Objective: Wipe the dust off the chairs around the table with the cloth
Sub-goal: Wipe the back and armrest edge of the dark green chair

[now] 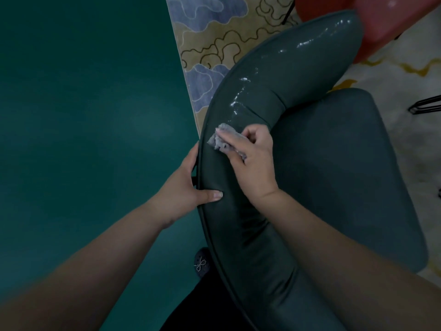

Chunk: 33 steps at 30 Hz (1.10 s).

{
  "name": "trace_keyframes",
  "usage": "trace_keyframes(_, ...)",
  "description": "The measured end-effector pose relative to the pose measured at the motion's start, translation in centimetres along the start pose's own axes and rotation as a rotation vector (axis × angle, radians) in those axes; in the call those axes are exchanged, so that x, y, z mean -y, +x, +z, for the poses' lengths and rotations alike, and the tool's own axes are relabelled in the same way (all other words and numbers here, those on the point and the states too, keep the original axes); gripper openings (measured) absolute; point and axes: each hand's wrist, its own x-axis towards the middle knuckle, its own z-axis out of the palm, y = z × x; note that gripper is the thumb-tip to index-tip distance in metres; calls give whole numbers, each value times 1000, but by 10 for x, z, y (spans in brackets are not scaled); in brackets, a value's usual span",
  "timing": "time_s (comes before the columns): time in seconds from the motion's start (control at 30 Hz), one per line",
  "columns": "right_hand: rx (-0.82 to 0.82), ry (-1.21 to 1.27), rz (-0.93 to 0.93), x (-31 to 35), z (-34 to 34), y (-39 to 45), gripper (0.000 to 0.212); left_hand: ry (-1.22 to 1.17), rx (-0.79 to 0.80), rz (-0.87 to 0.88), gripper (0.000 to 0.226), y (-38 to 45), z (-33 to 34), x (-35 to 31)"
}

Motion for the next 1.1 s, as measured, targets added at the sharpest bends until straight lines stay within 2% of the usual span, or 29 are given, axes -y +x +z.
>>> trace_keyframes(0.1,83,34,-42,-2,-10,-35,35,-7,-9,-1,104,-2,1,1)
trace_keyframes(0.17,110,112,7,-9,-24,-53,31,-1,-5,4,103,-3,1,1)
trace_keyframes(0.27,-60,218,273,-18,-36,-52,29,6,4,-3,103,-2,-1,2)
trace_keyframes(0.33,-162,268,447,-23,-31,-46,13,15,6,-2,104,-3,-1,2)
trace_keyframes(0.37,-177,268,504,-24,-24,-42,14,19,5,-1,104,-3,-1,2)
trace_keyframes(0.43,-199,219,562,-20,-7,-39,32,29,2,0,105,-3,0,2)
trace_keyframes(0.5,-212,123,476,-5,0,-45,36,28,-1,5,105,-3,0,2)
trace_keyframes(0.63,-91,-16,67,6,-4,-72,40,24,-6,9,103,-2,0,4)
trace_keyframes(0.7,-107,25,104,2,-5,-61,41,25,-9,16,101,-2,0,4)
trace_keyframes(0.83,-329,187,451,-5,4,-5,37,20,0,27,101,-1,-1,5)
trace_keyframes(0.9,-333,205,423,-7,7,-4,36,18,-1,40,97,-1,-2,4)
trace_keyframes(1.03,-204,26,134,-4,6,-37,34,-39,-78,52,75,9,0,-3)
trace_keyframes(1.1,-246,17,119,-10,7,-22,33,-28,-143,50,70,20,1,-10)
